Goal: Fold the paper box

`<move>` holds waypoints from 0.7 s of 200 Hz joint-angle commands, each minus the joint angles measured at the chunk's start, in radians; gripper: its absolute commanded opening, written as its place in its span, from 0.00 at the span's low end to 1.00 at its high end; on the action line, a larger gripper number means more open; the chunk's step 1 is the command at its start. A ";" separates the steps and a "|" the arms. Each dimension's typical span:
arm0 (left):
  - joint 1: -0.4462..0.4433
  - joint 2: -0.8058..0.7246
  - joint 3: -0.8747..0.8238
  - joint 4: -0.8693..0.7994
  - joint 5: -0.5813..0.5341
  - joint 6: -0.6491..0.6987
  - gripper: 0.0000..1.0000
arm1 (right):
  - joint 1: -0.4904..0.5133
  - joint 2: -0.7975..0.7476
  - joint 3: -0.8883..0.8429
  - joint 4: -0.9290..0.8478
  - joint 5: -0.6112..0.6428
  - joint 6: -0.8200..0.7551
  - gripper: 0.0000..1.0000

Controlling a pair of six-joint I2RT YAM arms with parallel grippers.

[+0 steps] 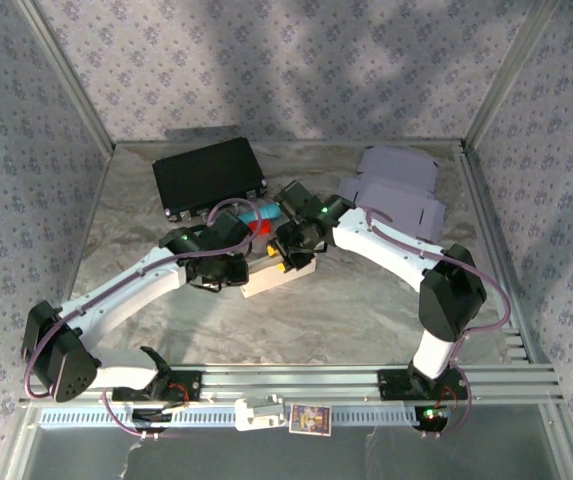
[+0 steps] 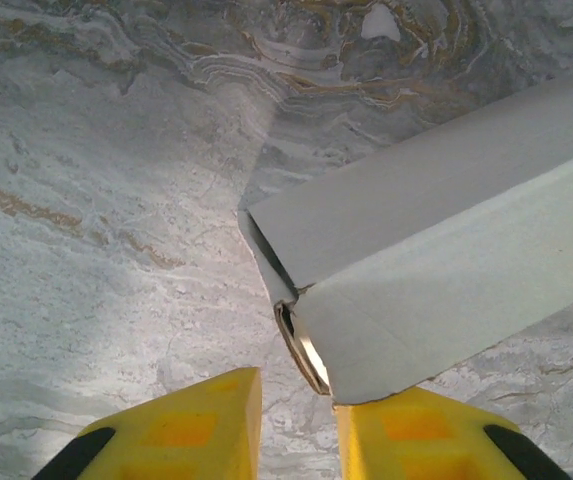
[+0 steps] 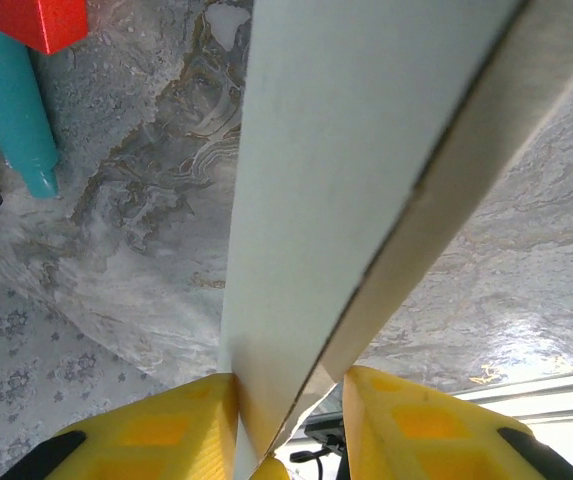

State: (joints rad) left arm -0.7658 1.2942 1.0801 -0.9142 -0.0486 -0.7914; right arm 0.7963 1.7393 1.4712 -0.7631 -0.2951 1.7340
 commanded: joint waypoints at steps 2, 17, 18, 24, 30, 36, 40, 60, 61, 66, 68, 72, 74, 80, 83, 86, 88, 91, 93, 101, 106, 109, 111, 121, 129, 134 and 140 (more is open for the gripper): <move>0.006 -0.030 0.017 -0.044 0.029 -0.029 0.28 | 0.008 0.043 -0.013 -0.083 -0.002 -0.010 0.33; 0.006 -0.045 0.018 -0.033 0.036 -0.047 0.31 | 0.008 0.043 -0.012 -0.084 0.000 -0.011 0.33; 0.006 -0.047 0.018 -0.032 0.036 -0.047 0.31 | 0.008 0.043 -0.012 -0.085 0.000 -0.011 0.33; 0.006 -0.056 0.019 -0.028 0.037 -0.056 0.32 | 0.008 0.044 -0.012 -0.087 -0.001 -0.012 0.33; 0.008 -0.066 0.018 -0.022 0.040 -0.063 0.33 | 0.008 0.045 -0.013 -0.087 -0.001 -0.011 0.33; 0.014 -0.076 0.022 -0.017 0.048 -0.071 0.33 | 0.009 0.045 -0.013 -0.088 -0.002 -0.011 0.33; 0.016 -0.082 0.023 -0.017 0.053 -0.076 0.34 | 0.009 0.046 -0.012 -0.090 -0.002 -0.010 0.33; 0.041 -0.117 0.023 -0.014 0.070 -0.111 0.36 | 0.009 0.046 -0.012 -0.090 -0.003 -0.008 0.33; 0.043 -0.120 0.023 -0.013 0.070 -0.113 0.37 | 0.009 0.046 -0.012 -0.091 -0.003 -0.008 0.33; 0.055 -0.129 0.020 -0.009 0.074 -0.122 0.38 | 0.009 0.047 -0.012 -0.090 -0.003 -0.008 0.33; 0.060 -0.133 0.017 -0.006 0.077 -0.125 0.38 | 0.009 0.046 -0.012 -0.090 -0.003 -0.009 0.33; 0.068 -0.138 0.013 0.000 0.086 -0.132 0.39 | 0.009 0.047 -0.012 -0.089 -0.004 -0.008 0.33; 0.075 -0.142 0.012 0.005 0.088 -0.134 0.39 | 0.009 0.048 -0.012 -0.089 -0.004 -0.007 0.33; 0.093 -0.144 0.006 0.014 0.106 -0.142 0.39 | 0.009 0.048 -0.014 -0.089 -0.005 -0.007 0.33; 0.102 -0.144 0.003 0.018 0.114 -0.147 0.39 | 0.009 0.048 -0.014 -0.088 -0.004 -0.007 0.32; 0.110 -0.144 0.000 0.023 0.124 -0.152 0.40 | 0.009 0.048 -0.014 -0.087 -0.005 -0.007 0.32; 0.115 -0.143 -0.001 0.027 0.130 -0.154 0.40 | 0.008 0.048 -0.014 -0.088 -0.004 -0.006 0.32; 0.121 -0.141 -0.005 0.032 0.140 -0.157 0.39 | 0.009 0.049 -0.014 -0.087 -0.004 -0.006 0.32; 0.125 -0.139 -0.007 0.036 0.145 -0.162 0.40 | 0.008 0.049 -0.013 -0.087 -0.004 -0.005 0.32; 0.133 -0.132 -0.015 0.053 0.162 -0.176 0.40 | 0.009 0.051 -0.012 -0.086 -0.006 -0.005 0.32; 0.137 -0.128 -0.020 0.066 0.172 -0.187 0.40 | 0.008 0.051 -0.011 -0.087 -0.008 -0.005 0.32; 0.139 -0.127 -0.025 0.075 0.178 -0.192 0.40 | 0.009 0.050 -0.009 -0.087 -0.008 -0.005 0.32; 0.140 -0.124 -0.026 0.082 0.182 -0.199 0.40 | 0.009 0.052 -0.009 -0.087 -0.007 -0.006 0.32; 0.142 -0.117 -0.037 0.109 0.196 -0.224 0.40 | 0.008 0.052 -0.008 -0.088 -0.008 -0.007 0.32; 0.141 -0.112 -0.043 0.124 0.200 -0.239 0.40 | 0.009 0.052 -0.007 -0.090 -0.008 -0.007 0.32; 0.141 -0.108 -0.045 0.127 0.202 -0.247 0.40 | 0.007 0.052 -0.008 -0.091 -0.007 -0.007 0.32; 0.142 -0.103 -0.048 0.126 0.205 -0.250 0.40 | 0.007 0.053 -0.008 -0.089 -0.009 -0.006 0.32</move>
State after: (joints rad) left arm -0.6281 1.1736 1.0546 -0.8360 0.1028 -0.9791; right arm 0.7963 1.7420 1.4715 -0.7692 -0.3042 1.7340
